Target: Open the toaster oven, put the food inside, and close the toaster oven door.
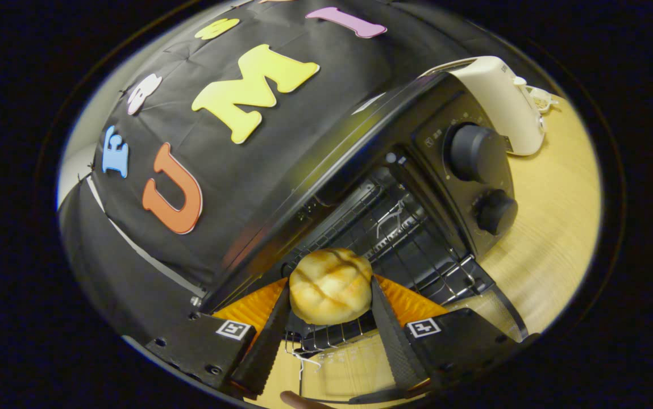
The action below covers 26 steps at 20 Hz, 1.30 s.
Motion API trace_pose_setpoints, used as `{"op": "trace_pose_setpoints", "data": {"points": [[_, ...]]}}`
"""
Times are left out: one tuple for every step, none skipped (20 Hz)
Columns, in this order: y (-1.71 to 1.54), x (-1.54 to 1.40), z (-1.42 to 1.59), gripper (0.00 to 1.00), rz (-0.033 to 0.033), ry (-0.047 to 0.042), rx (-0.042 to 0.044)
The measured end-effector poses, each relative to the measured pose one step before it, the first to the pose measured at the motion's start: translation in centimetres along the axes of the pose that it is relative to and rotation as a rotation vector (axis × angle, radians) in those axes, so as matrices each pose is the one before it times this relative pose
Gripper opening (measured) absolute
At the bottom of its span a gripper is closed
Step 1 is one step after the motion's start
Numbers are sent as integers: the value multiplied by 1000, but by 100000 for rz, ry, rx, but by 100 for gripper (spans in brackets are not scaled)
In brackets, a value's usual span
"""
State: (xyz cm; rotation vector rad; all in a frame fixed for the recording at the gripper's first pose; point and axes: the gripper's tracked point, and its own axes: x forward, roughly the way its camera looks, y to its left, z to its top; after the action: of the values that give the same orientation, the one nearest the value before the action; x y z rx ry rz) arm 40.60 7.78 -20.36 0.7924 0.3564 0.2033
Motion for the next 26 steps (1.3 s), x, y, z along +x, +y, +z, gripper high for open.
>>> {"op": "trace_pose_setpoints", "data": {"points": [[-69,648,334,85,-487,-1330,-1151],[-142,671,359,85,-395,-2082,-1966],[-175,649,90,85,-761,-502,-3030],[-49,448,-29,85,-165,-586,-1642],[-119,552,-118,85,-151,-28,123],[-59,362,189,85,-1262,-1067,-905],[-302,574,441,85,-914,-2648,-2064],[486,-166,-33,85,2347,-517,-940],[-34,156,52,85,532,-766,-2405],[84,359,-56,85,47,-49,-945],[-104,-57,-194,89,-369,734,-310],[-33,-14,-54,92,-707,408,-880],[-222,-127,111,93,-1798,-309,-1628],[-265,-315,204,95,-1752,-892,-1577],[-9,-401,218,97,-395,-808,-1895],[333,-487,10,98,1137,-182,-1691],[270,-499,2,98,1123,-85,-1735],[132,-688,116,98,938,-123,-719],[89,-822,129,98,118,-333,-727],[83,-861,166,98,262,-573,-201],[216,-1004,106,98,740,197,-334],[261,-864,28,98,1124,232,399],[166,-1051,109,98,682,235,632],[65,-1026,21,98,112,153,452],[90,-995,180,98,384,-153,-302],[175,-1015,-146,98,-38,387,-1188]]}}
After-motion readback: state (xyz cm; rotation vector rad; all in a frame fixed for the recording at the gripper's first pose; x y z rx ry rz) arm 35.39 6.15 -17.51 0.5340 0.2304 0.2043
